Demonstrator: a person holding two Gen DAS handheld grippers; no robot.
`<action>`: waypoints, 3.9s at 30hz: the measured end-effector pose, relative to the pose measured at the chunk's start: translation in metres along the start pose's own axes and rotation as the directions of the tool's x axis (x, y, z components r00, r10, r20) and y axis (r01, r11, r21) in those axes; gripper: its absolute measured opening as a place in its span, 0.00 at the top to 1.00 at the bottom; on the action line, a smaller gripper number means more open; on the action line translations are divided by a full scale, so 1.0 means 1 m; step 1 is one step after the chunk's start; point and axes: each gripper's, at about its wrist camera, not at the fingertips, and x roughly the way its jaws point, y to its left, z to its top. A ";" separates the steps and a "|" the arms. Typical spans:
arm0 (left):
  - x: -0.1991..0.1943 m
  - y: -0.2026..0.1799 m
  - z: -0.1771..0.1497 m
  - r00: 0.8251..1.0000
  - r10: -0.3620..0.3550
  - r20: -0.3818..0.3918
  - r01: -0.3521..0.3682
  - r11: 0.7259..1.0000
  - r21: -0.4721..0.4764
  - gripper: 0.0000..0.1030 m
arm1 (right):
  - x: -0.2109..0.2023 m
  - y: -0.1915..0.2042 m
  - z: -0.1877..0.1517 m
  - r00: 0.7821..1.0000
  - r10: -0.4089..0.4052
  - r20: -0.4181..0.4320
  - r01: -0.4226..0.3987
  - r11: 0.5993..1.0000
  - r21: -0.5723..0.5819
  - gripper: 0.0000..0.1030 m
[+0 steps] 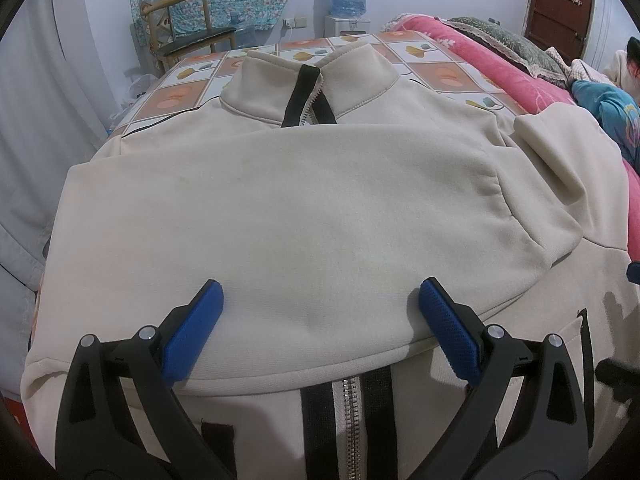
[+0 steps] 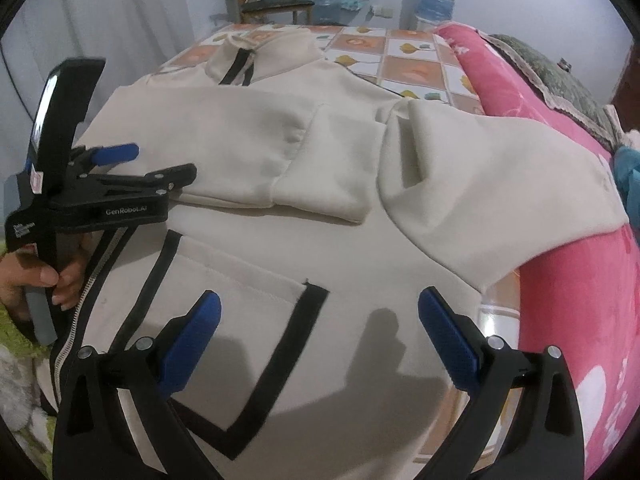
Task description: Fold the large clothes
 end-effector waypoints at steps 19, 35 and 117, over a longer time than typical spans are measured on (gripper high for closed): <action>0.000 0.000 0.000 1.000 0.000 0.000 0.000 1.000 0.000 0.08 | -0.030 -0.242 0.013 0.990 -0.088 0.112 0.011 0.831 0.555 0.14; 0.000 0.000 0.000 1.000 0.000 0.000 0.000 1.000 0.000 0.08 | 0.024 -0.362 0.006 0.984 -0.053 0.168 -0.112 0.545 0.831 0.31; -0.093 0.193 -0.055 0.963 -0.263 0.065 0.267 0.882 -0.388 0.76 | 0.077 0.180 0.144 0.846 0.518 -0.125 -0.527 0.848 -0.051 0.43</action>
